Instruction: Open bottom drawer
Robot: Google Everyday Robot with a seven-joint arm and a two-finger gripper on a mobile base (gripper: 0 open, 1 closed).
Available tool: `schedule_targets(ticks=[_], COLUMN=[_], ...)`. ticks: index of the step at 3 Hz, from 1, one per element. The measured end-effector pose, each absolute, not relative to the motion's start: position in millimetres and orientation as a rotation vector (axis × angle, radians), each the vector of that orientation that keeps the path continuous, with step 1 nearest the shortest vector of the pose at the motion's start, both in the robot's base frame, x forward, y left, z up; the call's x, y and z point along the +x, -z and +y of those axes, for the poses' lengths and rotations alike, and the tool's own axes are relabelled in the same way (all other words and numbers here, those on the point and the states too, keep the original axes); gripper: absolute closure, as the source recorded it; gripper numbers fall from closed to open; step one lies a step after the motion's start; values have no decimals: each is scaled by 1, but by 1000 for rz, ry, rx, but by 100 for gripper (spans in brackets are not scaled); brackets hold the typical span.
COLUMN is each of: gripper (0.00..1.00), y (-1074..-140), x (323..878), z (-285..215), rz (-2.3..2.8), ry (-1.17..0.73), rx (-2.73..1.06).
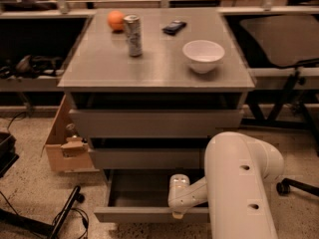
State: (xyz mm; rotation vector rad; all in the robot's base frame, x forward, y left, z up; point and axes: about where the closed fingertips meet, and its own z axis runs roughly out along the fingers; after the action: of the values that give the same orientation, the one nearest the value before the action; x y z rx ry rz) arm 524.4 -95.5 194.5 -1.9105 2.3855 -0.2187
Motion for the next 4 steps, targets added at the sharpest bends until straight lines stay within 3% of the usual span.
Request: schedule_targets(ticks=[4], gripper=[100], y=[-193], x=[487], z=[-110], rz=[2474], ry=[219], rx=[-1883])
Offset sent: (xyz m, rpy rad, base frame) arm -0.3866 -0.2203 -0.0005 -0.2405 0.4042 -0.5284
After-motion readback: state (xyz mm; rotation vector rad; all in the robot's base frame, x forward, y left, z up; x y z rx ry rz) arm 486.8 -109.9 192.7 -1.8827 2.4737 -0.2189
